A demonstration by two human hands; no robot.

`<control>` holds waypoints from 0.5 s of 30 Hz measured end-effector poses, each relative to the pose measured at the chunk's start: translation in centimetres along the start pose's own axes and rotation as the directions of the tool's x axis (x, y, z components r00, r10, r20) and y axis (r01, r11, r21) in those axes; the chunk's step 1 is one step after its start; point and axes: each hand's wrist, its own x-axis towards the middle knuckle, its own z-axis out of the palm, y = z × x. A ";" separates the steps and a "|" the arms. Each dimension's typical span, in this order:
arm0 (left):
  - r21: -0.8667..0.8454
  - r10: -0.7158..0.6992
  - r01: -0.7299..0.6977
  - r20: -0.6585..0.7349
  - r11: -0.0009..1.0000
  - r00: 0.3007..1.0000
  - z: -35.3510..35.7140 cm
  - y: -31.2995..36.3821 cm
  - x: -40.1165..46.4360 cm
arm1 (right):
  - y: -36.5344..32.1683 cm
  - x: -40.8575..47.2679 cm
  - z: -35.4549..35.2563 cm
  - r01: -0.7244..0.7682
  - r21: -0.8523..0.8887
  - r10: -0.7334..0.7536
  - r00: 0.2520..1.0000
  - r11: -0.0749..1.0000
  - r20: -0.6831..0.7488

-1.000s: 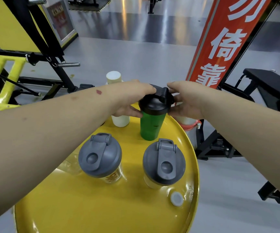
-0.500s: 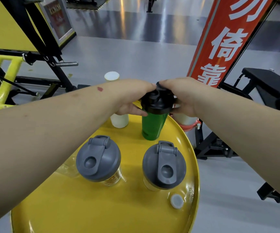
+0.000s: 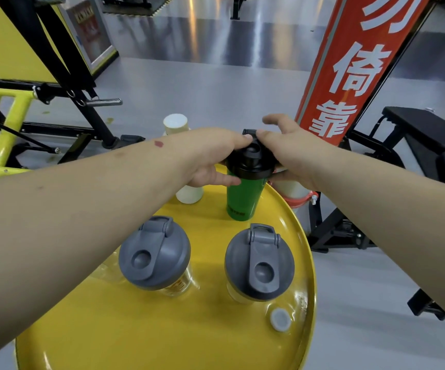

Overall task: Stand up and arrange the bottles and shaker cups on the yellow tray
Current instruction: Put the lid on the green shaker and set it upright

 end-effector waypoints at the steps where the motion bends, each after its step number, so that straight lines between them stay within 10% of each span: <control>1: 0.000 0.001 -0.001 0.006 1.000 1.000 0.0 0.0 0.0 | 0.0 -0.1 0.0 0.026 -0.034 -0.026 1.000 0.999 0.016; 15: -0.033 -0.032 0.031 -0.001 0.999 1.000 -0.8 -0.4 0.5 | -0.5 0.0 0.0 -0.048 -0.010 0.049 0.998 0.999 0.036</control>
